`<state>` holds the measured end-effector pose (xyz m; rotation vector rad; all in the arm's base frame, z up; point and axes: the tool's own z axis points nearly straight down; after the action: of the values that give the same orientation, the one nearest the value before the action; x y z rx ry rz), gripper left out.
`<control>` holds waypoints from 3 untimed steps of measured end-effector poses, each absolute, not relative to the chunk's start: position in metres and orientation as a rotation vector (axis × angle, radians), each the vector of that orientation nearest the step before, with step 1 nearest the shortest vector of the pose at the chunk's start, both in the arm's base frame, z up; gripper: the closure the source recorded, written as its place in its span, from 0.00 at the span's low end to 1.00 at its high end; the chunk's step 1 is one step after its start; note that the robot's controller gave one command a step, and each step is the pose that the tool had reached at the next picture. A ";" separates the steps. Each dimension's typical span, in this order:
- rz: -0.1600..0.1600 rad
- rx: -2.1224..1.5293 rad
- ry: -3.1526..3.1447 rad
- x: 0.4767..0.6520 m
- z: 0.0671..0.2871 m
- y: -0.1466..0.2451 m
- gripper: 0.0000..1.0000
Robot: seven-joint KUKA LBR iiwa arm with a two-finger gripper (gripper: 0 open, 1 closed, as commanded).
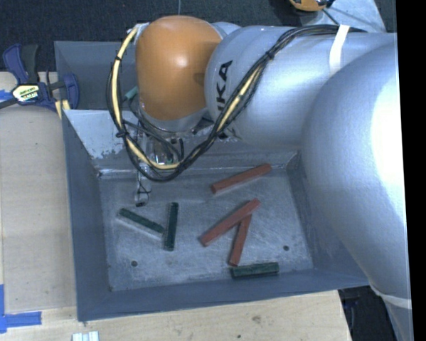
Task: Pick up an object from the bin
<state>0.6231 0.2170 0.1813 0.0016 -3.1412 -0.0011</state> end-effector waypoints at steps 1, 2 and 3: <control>-0.002 -0.001 -3.144 0.624 0.183 0.216 0.00; -0.004 -0.143 -3.144 0.604 0.105 0.214 0.00; 0.002 -0.231 -3.129 0.595 0.108 0.208 0.00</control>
Offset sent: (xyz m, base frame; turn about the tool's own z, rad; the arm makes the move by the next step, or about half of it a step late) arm -0.0298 -0.0030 -0.1113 0.1305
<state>0.5954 0.2079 0.1079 -0.2311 -3.1291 0.0019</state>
